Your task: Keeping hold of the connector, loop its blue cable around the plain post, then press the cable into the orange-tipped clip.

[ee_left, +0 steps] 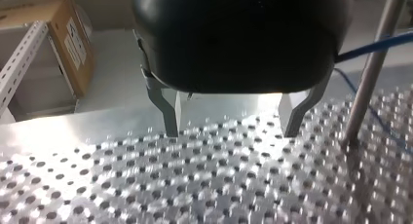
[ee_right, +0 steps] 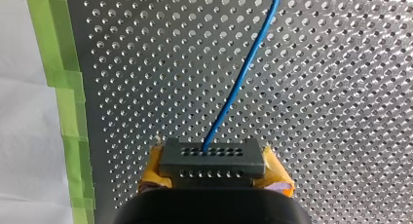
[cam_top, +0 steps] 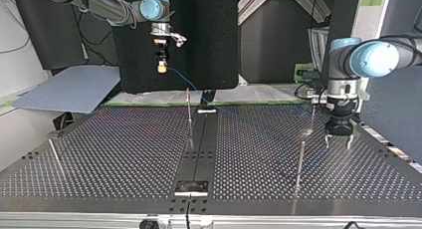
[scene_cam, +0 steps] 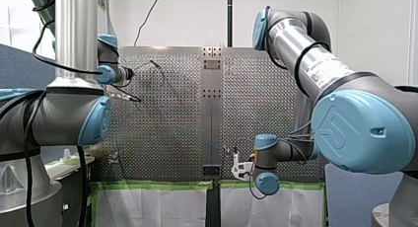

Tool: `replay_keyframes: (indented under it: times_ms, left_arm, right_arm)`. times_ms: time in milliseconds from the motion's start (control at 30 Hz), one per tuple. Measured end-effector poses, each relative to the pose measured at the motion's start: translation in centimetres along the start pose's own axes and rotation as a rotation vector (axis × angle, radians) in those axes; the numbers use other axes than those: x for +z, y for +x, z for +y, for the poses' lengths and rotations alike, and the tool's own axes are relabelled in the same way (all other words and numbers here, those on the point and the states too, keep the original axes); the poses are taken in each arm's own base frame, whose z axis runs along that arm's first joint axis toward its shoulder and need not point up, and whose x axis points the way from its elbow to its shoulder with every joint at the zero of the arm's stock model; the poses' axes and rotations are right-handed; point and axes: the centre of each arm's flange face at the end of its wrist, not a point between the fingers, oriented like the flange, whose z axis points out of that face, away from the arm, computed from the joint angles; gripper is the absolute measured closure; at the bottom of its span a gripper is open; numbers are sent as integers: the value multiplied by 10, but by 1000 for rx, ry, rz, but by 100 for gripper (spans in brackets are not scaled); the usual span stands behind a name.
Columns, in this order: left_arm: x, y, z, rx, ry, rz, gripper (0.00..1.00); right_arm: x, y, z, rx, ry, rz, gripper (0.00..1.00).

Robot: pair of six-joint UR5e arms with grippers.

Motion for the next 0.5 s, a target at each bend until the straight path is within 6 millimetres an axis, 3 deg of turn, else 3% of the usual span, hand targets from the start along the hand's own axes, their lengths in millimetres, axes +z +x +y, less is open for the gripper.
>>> replay_keyframes:
  times_ms: [167, 500]
  left_arm:
    - [11, 1, 5, 33, -41, -21, 0]
    - [23, 0, -10, 121, -93, -77, 0]
  right_arm:
    - [0, 0, -1, 0, 1, 0, 100]
    - [0, 0, -1, 0, 1, 0, 100]
